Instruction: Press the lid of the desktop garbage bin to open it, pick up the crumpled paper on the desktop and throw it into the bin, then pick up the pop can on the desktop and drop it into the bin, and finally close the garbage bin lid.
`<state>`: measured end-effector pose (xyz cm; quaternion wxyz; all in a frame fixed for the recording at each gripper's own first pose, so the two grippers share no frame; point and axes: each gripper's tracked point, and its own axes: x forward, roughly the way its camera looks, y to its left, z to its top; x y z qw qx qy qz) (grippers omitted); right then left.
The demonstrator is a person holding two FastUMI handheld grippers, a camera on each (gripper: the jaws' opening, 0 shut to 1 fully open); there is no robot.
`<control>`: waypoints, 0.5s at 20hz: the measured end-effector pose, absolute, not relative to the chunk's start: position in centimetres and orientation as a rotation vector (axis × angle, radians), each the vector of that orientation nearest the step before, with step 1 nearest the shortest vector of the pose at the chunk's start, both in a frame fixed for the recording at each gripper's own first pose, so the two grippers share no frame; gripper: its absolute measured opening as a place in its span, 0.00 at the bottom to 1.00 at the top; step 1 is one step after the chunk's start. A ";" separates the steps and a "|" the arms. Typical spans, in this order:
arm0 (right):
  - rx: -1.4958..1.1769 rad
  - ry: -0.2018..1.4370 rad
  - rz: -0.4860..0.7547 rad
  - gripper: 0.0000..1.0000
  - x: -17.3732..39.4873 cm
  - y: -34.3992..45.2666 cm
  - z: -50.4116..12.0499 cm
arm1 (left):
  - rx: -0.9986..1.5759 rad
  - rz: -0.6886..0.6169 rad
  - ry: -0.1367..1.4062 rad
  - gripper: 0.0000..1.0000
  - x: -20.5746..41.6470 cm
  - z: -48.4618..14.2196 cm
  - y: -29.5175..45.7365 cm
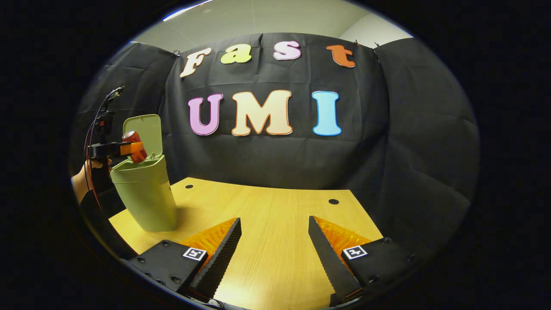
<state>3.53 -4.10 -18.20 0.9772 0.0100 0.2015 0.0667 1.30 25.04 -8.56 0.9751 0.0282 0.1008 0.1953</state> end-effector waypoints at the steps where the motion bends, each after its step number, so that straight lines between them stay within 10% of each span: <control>1: 0.016 0.406 0.137 0.99 3.4 -4.0 -18.2 | 0.061 0.419 0.179 0.84 1.2 -7.5 25.9; 10: 0.028 0.405 0.111 0.99 2.7 -4.5 -18.3 | 0.043 0.559 0.030 0.99 3.2 3.5 32.2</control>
